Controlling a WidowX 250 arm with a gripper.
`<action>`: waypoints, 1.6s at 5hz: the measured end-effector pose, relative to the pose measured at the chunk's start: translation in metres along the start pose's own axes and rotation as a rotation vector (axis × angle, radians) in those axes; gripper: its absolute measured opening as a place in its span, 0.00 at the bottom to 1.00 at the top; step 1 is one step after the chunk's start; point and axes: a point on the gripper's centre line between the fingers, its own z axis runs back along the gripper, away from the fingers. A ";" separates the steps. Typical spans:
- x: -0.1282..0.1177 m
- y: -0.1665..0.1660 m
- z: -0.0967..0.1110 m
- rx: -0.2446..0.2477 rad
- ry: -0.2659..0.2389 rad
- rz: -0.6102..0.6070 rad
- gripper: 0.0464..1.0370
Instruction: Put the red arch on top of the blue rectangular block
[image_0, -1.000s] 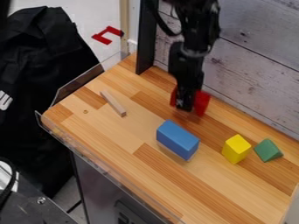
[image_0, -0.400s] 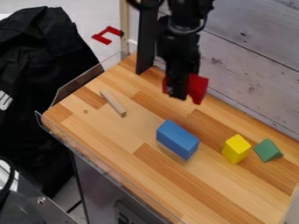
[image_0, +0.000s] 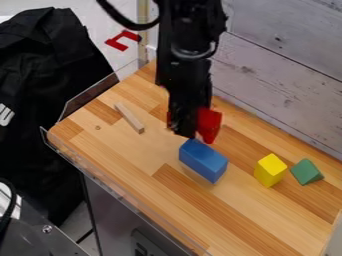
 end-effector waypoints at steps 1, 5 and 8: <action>0.000 0.005 -0.003 0.006 -0.006 0.002 0.56; -0.032 0.005 -0.018 0.020 0.005 -0.138 0.56; -0.028 0.004 -0.021 0.030 -0.002 -0.124 0.56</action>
